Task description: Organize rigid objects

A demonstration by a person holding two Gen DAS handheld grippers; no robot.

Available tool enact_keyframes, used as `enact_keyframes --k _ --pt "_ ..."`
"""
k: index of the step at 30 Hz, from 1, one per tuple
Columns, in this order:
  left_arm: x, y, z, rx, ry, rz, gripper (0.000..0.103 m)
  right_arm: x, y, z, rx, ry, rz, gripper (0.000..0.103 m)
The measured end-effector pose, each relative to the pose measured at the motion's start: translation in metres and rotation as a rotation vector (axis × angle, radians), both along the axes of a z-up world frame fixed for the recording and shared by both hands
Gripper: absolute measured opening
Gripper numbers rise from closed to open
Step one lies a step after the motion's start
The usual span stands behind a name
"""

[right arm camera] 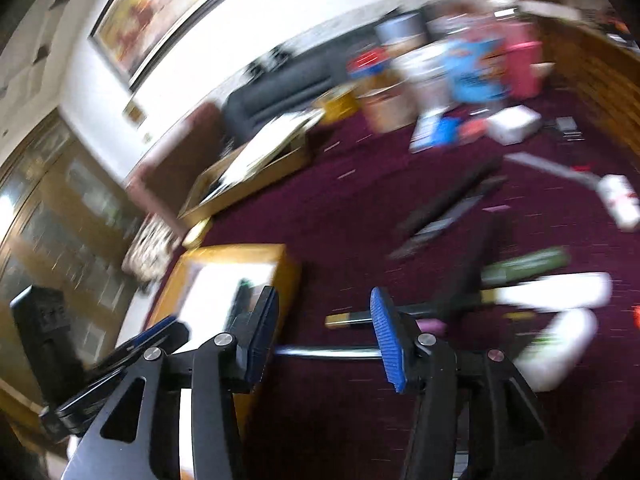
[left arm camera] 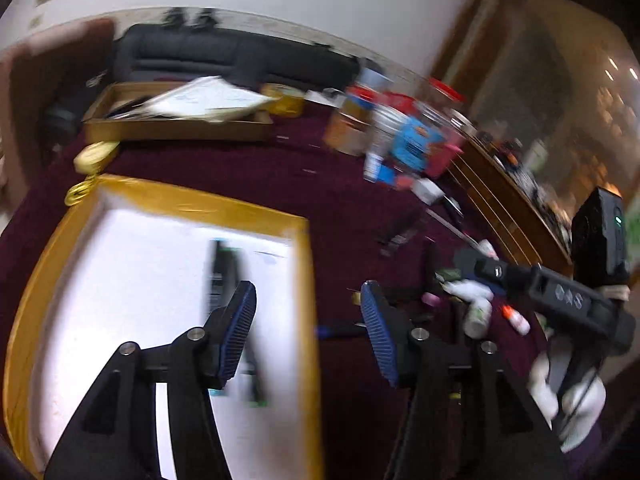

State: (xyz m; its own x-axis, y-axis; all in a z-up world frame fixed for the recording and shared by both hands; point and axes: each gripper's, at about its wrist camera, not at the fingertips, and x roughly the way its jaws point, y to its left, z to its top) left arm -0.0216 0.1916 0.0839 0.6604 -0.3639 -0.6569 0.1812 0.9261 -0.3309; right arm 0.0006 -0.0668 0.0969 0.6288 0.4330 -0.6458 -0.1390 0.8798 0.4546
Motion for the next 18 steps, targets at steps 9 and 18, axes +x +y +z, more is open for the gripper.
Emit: enact_keyframes --k 9,18 --pt "0.012 -0.125 -0.038 0.38 -0.024 -0.325 0.053 -0.025 -0.113 -0.03 0.063 0.065 -0.151 0.043" --pt "0.033 -0.15 -0.074 0.51 0.132 -0.42 0.033 -0.033 -0.137 -0.046 0.131 0.085 -0.148 0.043"
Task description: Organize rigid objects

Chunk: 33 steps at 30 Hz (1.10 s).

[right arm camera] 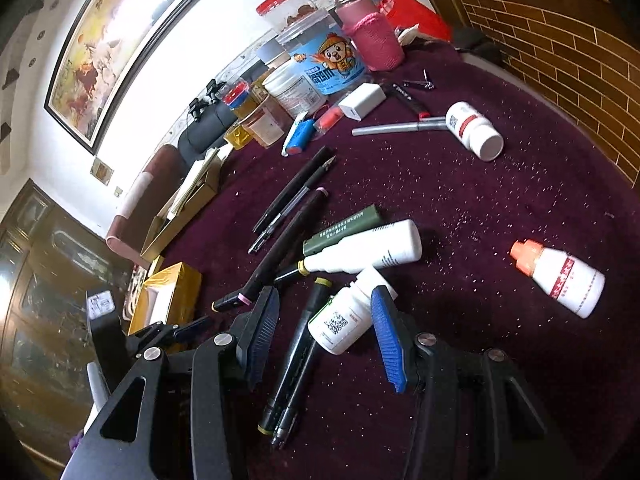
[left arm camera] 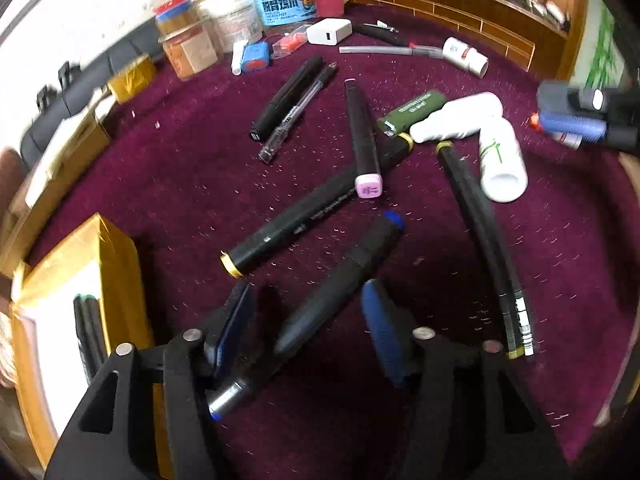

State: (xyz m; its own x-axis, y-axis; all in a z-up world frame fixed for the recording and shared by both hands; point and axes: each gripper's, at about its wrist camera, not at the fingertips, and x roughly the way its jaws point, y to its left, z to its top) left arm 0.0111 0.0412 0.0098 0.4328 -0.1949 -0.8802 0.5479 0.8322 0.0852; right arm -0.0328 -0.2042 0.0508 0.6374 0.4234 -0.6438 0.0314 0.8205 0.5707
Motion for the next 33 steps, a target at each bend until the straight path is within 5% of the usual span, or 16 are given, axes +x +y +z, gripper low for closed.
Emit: enact_keyframes --k 3,13,22,30,33 --pt "-0.014 0.0 0.001 -0.04 0.045 -0.027 0.012 -0.003 0.002 -0.005 0.006 0.002 0.017 0.043" --pt "-0.044 -0.009 -0.001 -0.037 -0.067 0.013 0.012 0.001 0.011 -0.01 0.025 0.02 0.042 0.043" --pt "-0.064 0.04 0.023 -0.391 -0.023 0.102 0.012 0.05 0.039 0.007 -0.055 0.051 0.074 0.043" --pt "-0.084 0.096 0.063 -0.583 -0.055 0.157 0.012 0.123 0.098 -0.017 -0.187 0.181 0.09 0.043" --pt "-0.082 0.124 0.072 -0.611 -0.068 0.209 0.012 0.135 0.11 -0.032 -0.213 0.219 0.111 0.025"
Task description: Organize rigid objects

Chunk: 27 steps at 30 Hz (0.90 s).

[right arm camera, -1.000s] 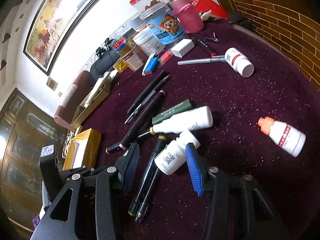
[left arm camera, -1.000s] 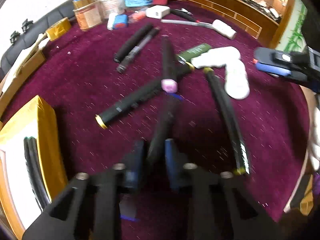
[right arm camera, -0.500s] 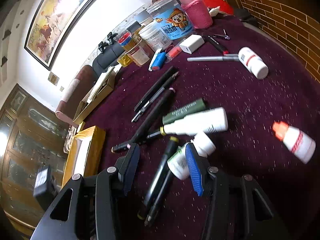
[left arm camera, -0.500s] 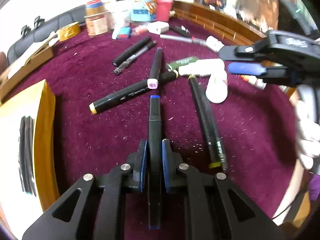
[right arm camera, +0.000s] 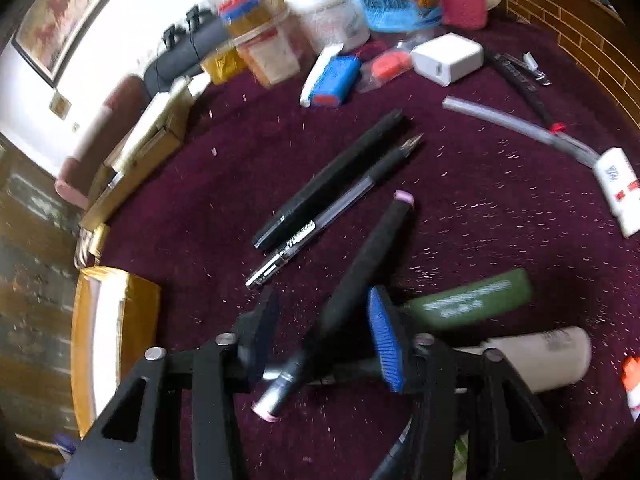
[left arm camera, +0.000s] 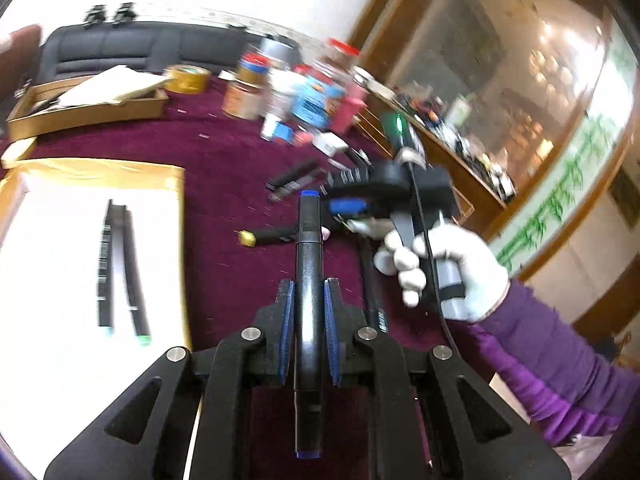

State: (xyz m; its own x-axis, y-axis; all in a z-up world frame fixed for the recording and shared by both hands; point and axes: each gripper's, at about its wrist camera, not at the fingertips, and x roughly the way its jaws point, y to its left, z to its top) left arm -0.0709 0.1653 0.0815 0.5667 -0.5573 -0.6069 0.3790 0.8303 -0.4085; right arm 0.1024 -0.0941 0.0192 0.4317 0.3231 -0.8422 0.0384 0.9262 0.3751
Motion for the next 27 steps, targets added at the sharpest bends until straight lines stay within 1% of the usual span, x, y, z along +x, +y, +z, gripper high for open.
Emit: enact_keyframes --k 1,3,4,7,9,12,15,17,20,23,25,26,27 --pt "0.002 0.012 0.002 -0.005 0.001 0.026 0.012 0.001 -0.001 -0.003 0.025 0.002 -0.002 0.023" --pt "0.007 0.035 0.003 0.008 0.002 0.084 0.012 -0.003 -0.004 -0.004 0.049 -0.007 -0.009 0.018" --pt "0.009 0.046 0.002 0.007 0.009 0.103 0.012 -0.006 -0.007 -0.003 0.074 -0.008 -0.012 0.014" --pt "0.02 0.073 -0.004 0.004 0.038 0.162 0.012 -0.021 -0.016 0.007 0.142 -0.028 -0.016 0.014" --pt "0.034 0.09 -0.011 0.005 0.063 0.2 0.012 -0.03 -0.016 0.018 0.181 -0.05 -0.001 0.014" --pt "0.054 0.111 -0.024 -0.037 0.125 0.246 0.012 -0.042 -0.005 0.04 0.227 -0.087 0.042 0.014" --pt "0.077 0.125 -0.039 -0.056 0.188 0.286 0.012 -0.047 0.029 0.057 0.266 -0.098 0.124 0.014" --pt "0.09 0.129 -0.048 -0.031 0.211 0.312 0.012 -0.05 0.056 0.062 0.278 -0.089 0.18 0.014" --pt "0.101 0.132 -0.06 -0.005 0.237 0.343 0.012 -0.052 0.097 0.059 0.296 -0.056 0.24 0.014" --pt "0.103 0.138 -0.067 -0.006 0.255 0.382 0.012 -0.052 0.135 0.05 0.28 -0.03 0.275 0.014" --pt "0.1 0.142 -0.068 -0.024 0.257 0.385 0.016 -0.051 0.154 0.043 0.269 -0.011 0.289 0.014" --pt "0.096 0.143 -0.066 -0.036 0.252 0.384 0.022 -0.051 0.164 0.04 0.251 -0.006 0.295 0.014" --pt "0.093 0.145 -0.064 -0.041 0.244 0.383 0.03 -0.049 0.173 0.036 0.229 -0.004 0.297 0.014"
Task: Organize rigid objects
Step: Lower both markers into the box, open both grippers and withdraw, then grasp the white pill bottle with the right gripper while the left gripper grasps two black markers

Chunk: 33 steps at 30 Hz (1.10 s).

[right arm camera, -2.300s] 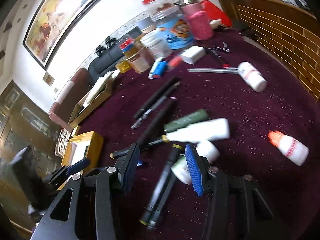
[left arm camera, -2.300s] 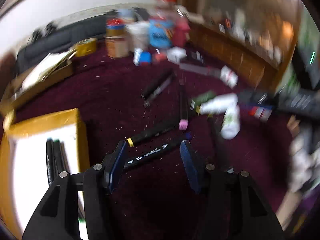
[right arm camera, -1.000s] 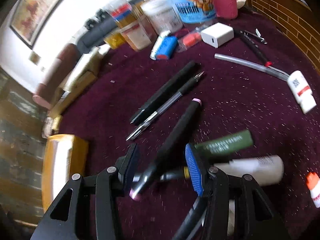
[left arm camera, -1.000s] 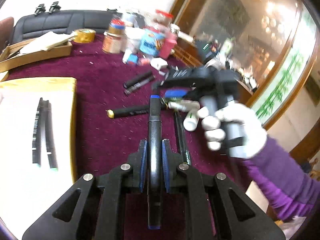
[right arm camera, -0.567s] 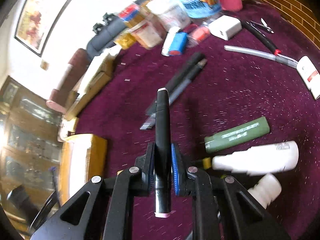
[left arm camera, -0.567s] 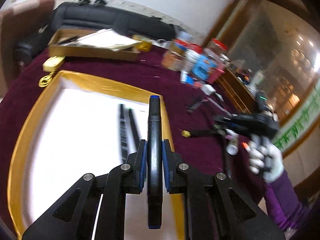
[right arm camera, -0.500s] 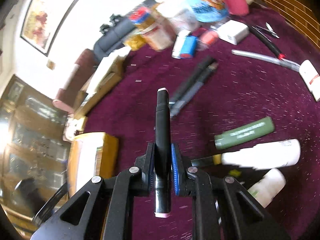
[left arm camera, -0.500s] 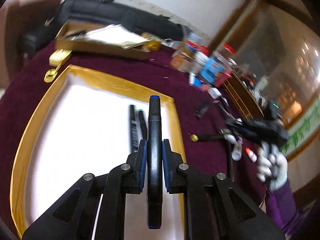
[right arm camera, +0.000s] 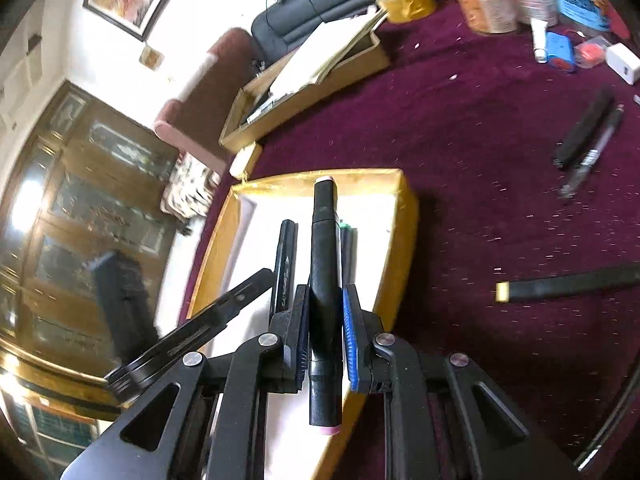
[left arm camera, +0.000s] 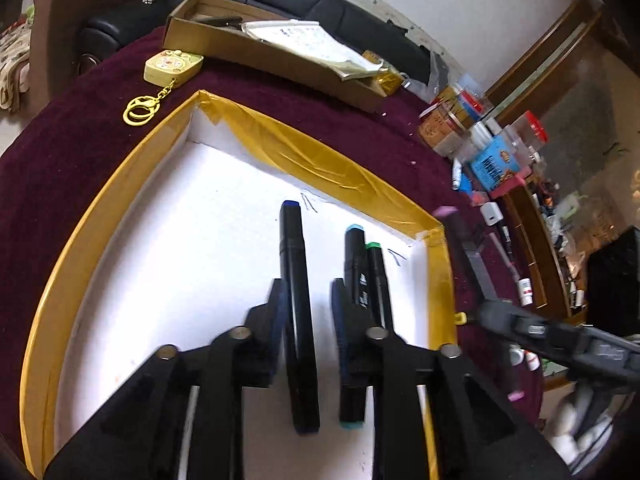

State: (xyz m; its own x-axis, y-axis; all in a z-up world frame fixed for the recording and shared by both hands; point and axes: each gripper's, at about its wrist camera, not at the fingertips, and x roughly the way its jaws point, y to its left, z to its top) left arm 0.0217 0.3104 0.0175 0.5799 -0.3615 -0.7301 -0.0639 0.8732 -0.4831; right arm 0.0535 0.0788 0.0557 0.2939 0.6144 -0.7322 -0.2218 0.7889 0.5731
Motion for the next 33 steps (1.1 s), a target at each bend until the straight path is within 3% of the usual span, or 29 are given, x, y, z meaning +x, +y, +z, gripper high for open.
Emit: enact_keyframes --k 3,6,9,12,16,18,21,27,33 --pt "-0.017 0.003 0.01 0.006 -0.033 0.001 0.043 0.0 0.012 -0.005 -0.07 -0.022 -0.007 0.014" --pt "-0.028 0.006 0.018 0.002 -0.053 0.003 0.047 -0.001 0.02 -0.006 -0.128 -0.05 -0.022 0.016" --pt "-0.042 0.007 0.027 0.022 -0.08 0.013 0.051 -0.009 0.019 0.002 -0.174 -0.102 -0.028 0.025" --pt "-0.05 0.003 0.035 0.019 -0.094 0.019 0.051 -0.018 0.005 0.012 -0.156 -0.131 -0.047 0.032" --pt "-0.063 -0.022 0.051 0.025 -0.137 -0.041 0.052 -0.028 -0.042 0.02 -0.129 -0.164 -0.113 0.032" --pt "-0.068 -0.042 0.059 0.049 -0.153 -0.087 0.058 -0.036 -0.081 0.023 -0.136 -0.188 -0.183 0.032" --pt "-0.068 -0.083 0.065 0.087 -0.163 -0.192 0.059 -0.047 -0.145 0.024 -0.142 -0.206 -0.302 0.034" --pt "-0.059 -0.186 0.053 0.194 -0.165 -0.422 0.059 -0.074 -0.243 0.005 -0.091 -0.163 -0.444 0.037" --pt "-0.036 -0.272 0.042 0.474 -0.299 -0.599 0.058 -0.098 -0.293 -0.011 -0.033 -0.132 -0.492 0.037"
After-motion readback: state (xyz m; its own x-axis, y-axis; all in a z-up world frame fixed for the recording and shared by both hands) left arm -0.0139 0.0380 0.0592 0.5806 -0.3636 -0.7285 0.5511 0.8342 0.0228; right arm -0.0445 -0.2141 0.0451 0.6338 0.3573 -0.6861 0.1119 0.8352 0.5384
